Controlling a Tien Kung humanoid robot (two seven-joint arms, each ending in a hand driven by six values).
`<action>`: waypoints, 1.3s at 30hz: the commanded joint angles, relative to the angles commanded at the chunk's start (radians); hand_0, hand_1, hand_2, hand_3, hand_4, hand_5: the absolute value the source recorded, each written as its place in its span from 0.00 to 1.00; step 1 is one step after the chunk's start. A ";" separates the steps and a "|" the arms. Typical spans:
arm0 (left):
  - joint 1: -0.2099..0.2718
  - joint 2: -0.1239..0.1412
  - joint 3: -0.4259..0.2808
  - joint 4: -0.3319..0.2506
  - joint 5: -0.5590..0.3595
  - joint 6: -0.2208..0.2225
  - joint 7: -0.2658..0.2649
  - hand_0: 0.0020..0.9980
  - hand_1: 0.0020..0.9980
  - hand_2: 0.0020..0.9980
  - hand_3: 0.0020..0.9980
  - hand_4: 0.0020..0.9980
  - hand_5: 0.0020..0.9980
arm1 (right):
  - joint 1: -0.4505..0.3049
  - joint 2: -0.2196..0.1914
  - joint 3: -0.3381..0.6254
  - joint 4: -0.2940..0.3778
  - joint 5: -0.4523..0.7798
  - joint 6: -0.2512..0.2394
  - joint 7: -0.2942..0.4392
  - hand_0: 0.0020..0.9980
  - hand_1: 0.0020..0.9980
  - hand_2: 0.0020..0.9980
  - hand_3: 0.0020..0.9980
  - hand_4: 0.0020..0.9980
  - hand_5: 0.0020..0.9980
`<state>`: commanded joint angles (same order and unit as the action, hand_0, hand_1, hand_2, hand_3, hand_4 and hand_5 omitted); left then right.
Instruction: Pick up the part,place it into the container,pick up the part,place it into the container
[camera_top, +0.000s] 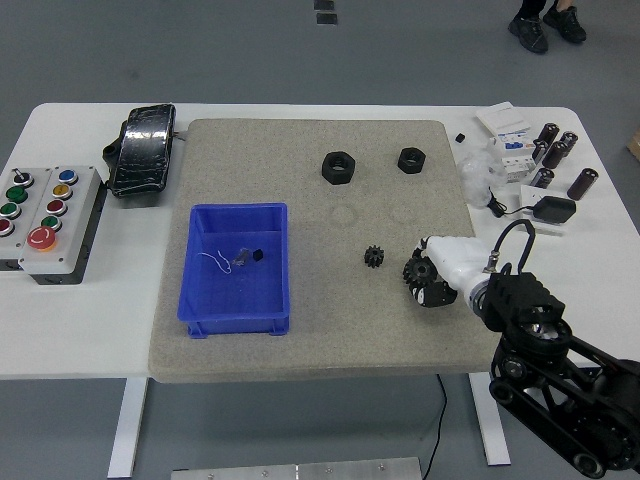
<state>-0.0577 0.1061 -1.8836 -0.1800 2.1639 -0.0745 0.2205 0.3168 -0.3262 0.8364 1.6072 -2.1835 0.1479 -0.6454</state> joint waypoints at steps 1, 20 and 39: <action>0.000 0.000 0.000 0.000 0.000 0.000 0.000 0.66 0.61 0.56 0.61 0.66 0.30 | 0.006 0.002 -0.005 -0.001 -0.001 -0.007 0.000 0.40 0.51 0.35 0.52 0.36 0.00; -0.002 -0.001 -0.058 0.000 0.060 -0.002 0.019 0.66 0.61 0.56 0.61 0.66 0.30 | 0.290 0.184 -0.355 -0.100 0.162 -0.300 0.284 0.61 0.67 0.66 0.66 0.44 0.00; -0.006 0.000 -0.064 0.000 0.069 -0.005 0.020 0.66 0.61 0.56 0.61 0.66 0.30 | 0.340 0.204 -0.439 -0.163 0.090 -0.227 0.241 0.71 0.78 0.78 0.71 0.55 0.22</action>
<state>-0.0641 0.1058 -1.9475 -0.1800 2.2328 -0.0794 0.2406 0.6565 -0.1226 0.3970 1.4438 -2.0936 -0.0791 -0.4047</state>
